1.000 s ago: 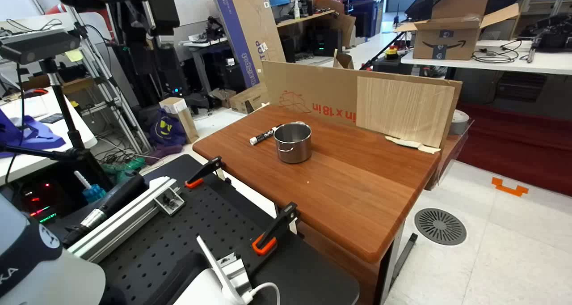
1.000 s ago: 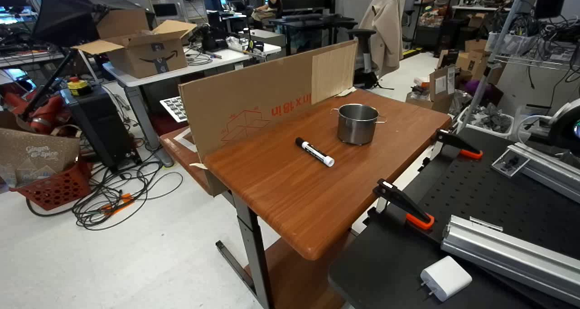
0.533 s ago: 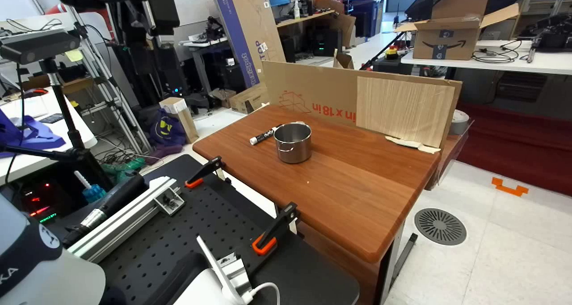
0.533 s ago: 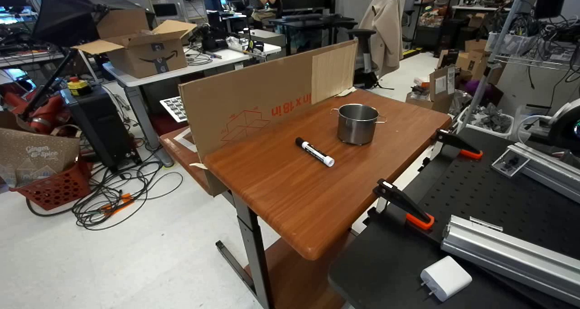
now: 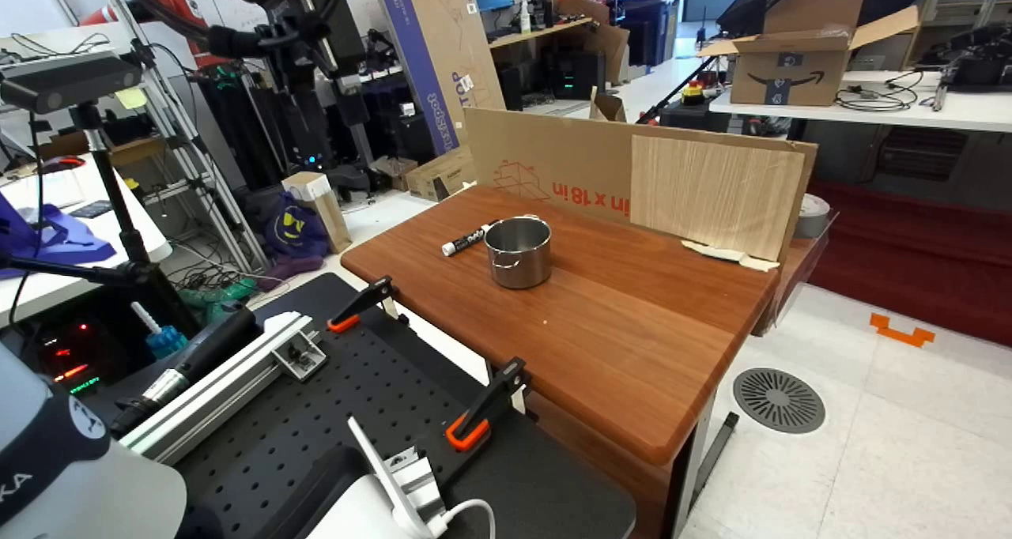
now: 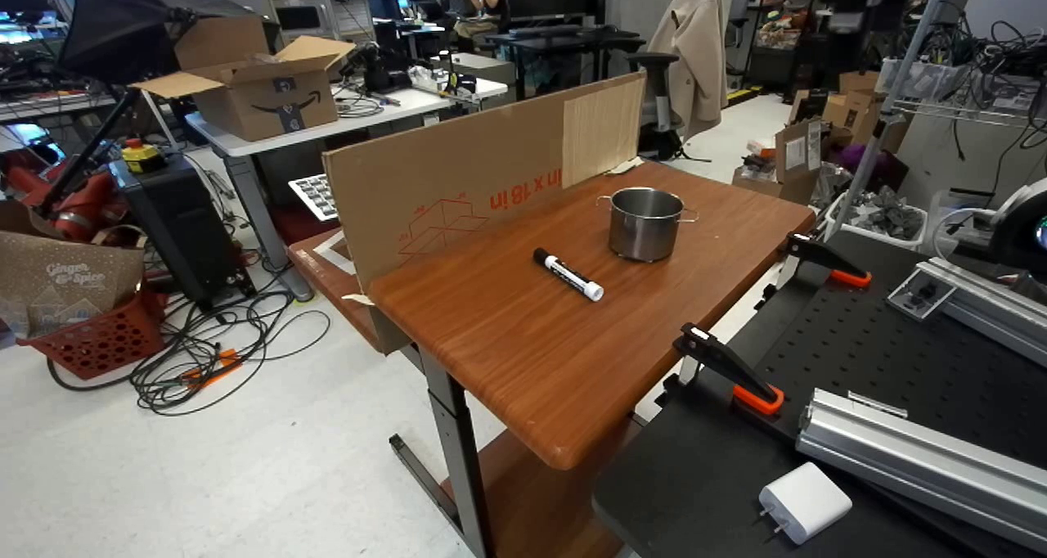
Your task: Put the marker in the pot
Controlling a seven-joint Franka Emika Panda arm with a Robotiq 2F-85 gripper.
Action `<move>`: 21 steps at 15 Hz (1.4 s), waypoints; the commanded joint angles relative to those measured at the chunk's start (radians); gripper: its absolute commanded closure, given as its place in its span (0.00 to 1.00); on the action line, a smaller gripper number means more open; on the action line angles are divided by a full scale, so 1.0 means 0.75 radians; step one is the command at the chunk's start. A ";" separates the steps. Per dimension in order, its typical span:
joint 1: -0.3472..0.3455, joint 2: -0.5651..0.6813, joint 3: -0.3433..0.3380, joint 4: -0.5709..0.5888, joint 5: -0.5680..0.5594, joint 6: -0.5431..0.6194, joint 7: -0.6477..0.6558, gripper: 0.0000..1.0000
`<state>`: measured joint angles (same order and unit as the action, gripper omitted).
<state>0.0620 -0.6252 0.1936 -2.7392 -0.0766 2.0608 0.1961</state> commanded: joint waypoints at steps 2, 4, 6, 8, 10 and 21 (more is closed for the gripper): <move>-0.007 0.282 0.047 0.109 -0.004 0.280 0.145 0.00; -0.009 0.420 0.030 0.165 0.008 0.410 0.155 0.00; -0.012 0.578 0.014 0.239 0.017 0.519 0.162 0.00; -0.002 0.723 -0.002 0.316 0.025 0.589 0.169 0.00; 0.012 0.866 -0.016 0.399 0.024 0.639 0.176 0.00; 0.139 1.393 -0.101 0.784 0.050 0.692 0.254 0.00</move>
<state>0.1255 0.3584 0.1514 -2.2073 -0.0721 2.5664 0.3795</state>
